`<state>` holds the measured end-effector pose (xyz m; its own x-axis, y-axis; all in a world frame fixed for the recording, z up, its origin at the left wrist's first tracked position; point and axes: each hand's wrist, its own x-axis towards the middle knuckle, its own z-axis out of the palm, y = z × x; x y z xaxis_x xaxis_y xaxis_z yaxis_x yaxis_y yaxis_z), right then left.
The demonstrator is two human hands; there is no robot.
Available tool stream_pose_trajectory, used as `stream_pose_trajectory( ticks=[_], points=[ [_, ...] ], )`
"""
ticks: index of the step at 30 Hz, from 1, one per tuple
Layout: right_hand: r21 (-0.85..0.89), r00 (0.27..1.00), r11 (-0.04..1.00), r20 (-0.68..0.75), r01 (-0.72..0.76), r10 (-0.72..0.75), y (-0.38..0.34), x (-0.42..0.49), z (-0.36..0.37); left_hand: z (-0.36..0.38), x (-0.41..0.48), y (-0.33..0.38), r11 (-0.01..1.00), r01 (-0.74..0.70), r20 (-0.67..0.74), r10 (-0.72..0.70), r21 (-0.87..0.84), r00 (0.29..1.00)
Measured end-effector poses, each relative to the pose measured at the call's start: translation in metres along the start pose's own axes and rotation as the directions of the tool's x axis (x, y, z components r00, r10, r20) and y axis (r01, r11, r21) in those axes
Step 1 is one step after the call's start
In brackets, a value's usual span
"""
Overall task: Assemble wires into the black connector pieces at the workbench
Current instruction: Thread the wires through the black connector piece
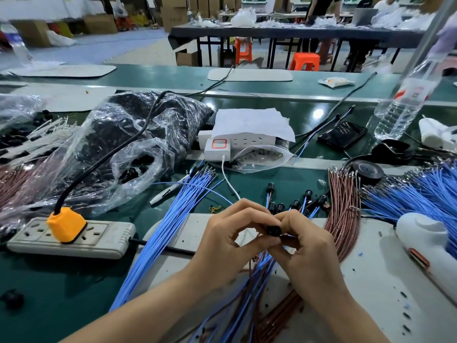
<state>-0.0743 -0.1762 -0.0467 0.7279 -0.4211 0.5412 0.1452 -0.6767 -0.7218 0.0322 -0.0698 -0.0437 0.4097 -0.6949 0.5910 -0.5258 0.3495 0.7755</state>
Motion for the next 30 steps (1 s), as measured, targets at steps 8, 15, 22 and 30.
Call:
stream_pose_trajectory(
  ticks=[8, 15, 22, 30],
  points=[
    [0.001, 1.0, 1.0, 0.002, -0.006, 0.006, 0.002, -0.001, 0.003, 0.002, -0.002, 0.0, 0.999, -0.032, -0.023, 0.032, 0.003, 0.999],
    [0.072, 0.998, 0.996, -0.039, -0.047, 0.05, 0.002, 0.0, 0.006, 0.004, -0.002, 0.004, 0.997, -0.046, -0.026, 0.048, 0.057, 0.999],
    [0.086, 0.997, 0.996, -0.066, 0.033, -0.028, 0.001, -0.002, 0.004, 0.005, -0.003, 0.01, 0.975, -0.117, -0.021, 0.123, 0.188, 0.992],
    [-0.012, 0.991, 0.997, -0.104, 0.079, -0.08, 0.002, -0.005, 0.006, 0.005, -0.003, 0.007, 0.961, -0.107, -0.017, 0.115, 0.255, 0.993]
  ],
)
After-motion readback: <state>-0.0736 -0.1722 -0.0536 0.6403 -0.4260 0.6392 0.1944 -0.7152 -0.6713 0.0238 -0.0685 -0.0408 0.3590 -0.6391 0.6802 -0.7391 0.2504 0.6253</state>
